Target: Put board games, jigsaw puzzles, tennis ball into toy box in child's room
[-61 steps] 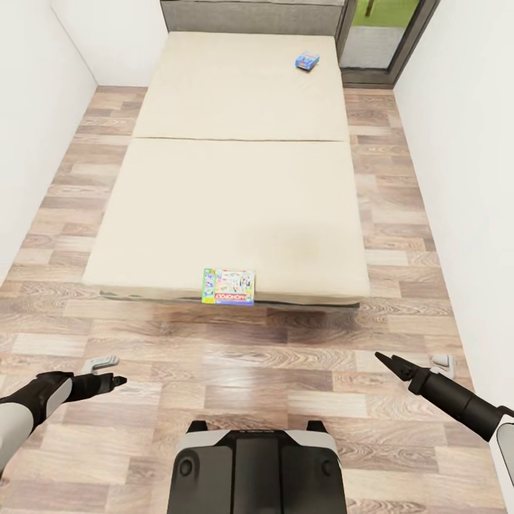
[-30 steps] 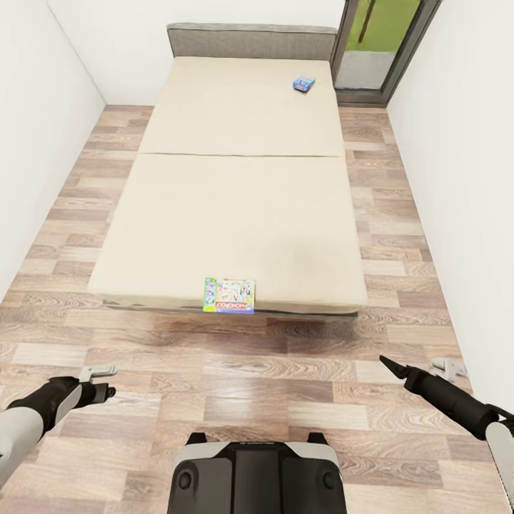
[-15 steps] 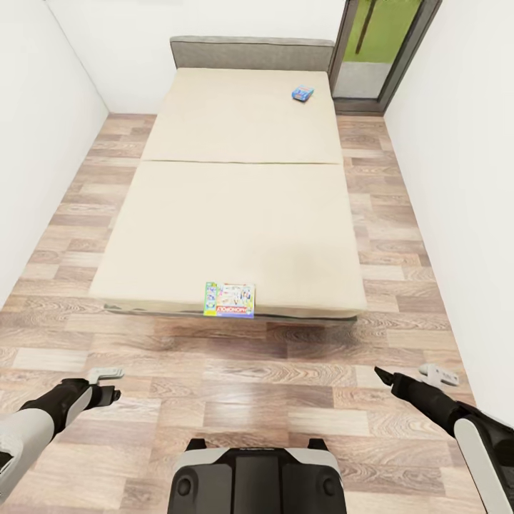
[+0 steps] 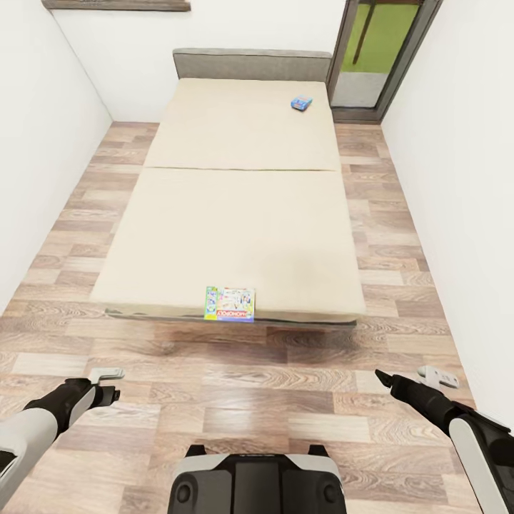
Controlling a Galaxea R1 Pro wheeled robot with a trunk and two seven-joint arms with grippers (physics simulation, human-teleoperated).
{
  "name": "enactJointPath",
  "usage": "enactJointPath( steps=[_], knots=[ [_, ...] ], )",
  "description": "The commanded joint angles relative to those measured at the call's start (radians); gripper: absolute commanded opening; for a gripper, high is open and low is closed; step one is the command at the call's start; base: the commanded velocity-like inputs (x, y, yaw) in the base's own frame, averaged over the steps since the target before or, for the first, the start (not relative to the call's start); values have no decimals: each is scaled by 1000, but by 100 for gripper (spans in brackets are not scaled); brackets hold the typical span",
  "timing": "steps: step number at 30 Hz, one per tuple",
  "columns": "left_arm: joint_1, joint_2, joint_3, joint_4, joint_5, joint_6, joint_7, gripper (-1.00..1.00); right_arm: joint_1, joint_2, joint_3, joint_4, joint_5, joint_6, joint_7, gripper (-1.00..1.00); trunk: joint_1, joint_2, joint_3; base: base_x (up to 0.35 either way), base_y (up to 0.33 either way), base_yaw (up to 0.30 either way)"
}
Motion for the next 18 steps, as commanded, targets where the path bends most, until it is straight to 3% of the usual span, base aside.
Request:
enactJointPath(
  steps=[1,12,18],
  knots=[
    [0,1,-8,-2,10,6,1,100,0,0,-1,-1,-5,5,-2,100,1,-1,1,0,0,0],
    [0,17,-10,-7,11,3,-49,100,-1,0,0,-1,-6,6,-3,100,1,-1,19,0,0,0],
    [1,79,-11,-8,10,2,-256,100,-1,-3,-2,-2,-15,9,10,100,1,-1,29,0,0,0]
  ],
)
